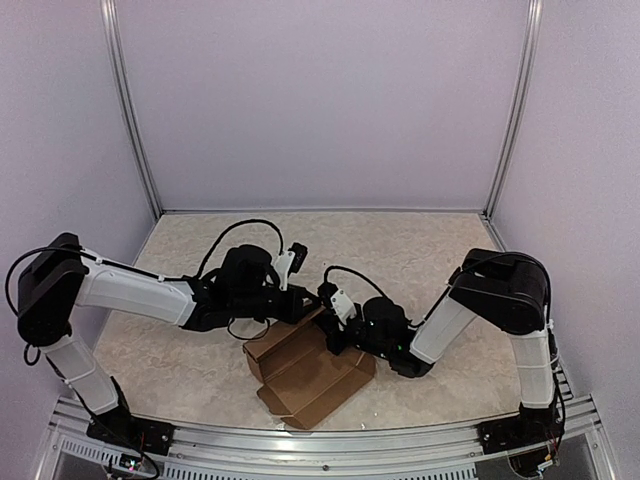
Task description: Fold the paper box
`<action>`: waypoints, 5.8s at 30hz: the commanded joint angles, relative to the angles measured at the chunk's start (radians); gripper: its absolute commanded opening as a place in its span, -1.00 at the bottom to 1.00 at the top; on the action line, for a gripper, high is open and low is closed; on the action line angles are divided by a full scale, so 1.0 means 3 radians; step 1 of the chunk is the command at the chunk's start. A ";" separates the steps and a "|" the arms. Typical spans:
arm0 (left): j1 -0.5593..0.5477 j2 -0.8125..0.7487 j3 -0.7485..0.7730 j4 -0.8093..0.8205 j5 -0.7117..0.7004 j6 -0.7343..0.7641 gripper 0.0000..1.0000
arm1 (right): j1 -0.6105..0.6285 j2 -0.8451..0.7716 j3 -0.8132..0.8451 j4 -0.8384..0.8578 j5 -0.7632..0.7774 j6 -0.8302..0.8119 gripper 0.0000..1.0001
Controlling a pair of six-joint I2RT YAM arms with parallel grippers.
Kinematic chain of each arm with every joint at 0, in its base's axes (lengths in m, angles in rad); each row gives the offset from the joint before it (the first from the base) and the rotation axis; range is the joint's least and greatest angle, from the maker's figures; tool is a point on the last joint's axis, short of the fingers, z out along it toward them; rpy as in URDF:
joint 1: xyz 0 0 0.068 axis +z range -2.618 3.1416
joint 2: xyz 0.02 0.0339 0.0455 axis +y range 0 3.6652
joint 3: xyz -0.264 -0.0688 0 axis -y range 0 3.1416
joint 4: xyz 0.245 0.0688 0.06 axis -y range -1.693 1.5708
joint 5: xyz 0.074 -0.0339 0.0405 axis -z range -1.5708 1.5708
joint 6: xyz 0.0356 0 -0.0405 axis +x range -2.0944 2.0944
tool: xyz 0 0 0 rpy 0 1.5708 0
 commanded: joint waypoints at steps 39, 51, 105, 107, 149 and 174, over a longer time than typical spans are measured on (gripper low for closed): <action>-0.0080 0.0227 0.0135 -0.0038 -0.0056 0.0005 -1.00 | 0.0142 -0.0012 -0.0047 0.0031 0.0404 -0.0085 -0.97; -0.0077 0.0240 0.0145 -0.0036 -0.0058 0.0000 -1.00 | 0.0157 -0.0094 -0.0060 0.0095 0.0491 -0.0119 -0.65; 0.0007 0.0182 0.0134 -0.0087 -0.0078 0.0038 -1.00 | 0.0177 -0.1314 -0.1131 -0.0379 0.0764 -0.0515 0.56; 0.0007 0.0152 0.0121 -0.0091 -0.0087 0.0041 -1.00 | 0.0175 -0.1517 -0.1207 -0.0596 0.0774 -0.0411 0.57; 0.0134 -0.1475 -0.0491 -0.1125 -0.1014 0.0106 0.92 | 0.0533 -0.2741 -0.1263 -0.3175 -0.0422 0.3487 0.41; 0.0147 -0.1778 -0.0696 -0.1168 -0.0976 0.0025 0.92 | 0.0545 -0.2211 -0.1230 -0.2566 0.0309 0.3759 -0.11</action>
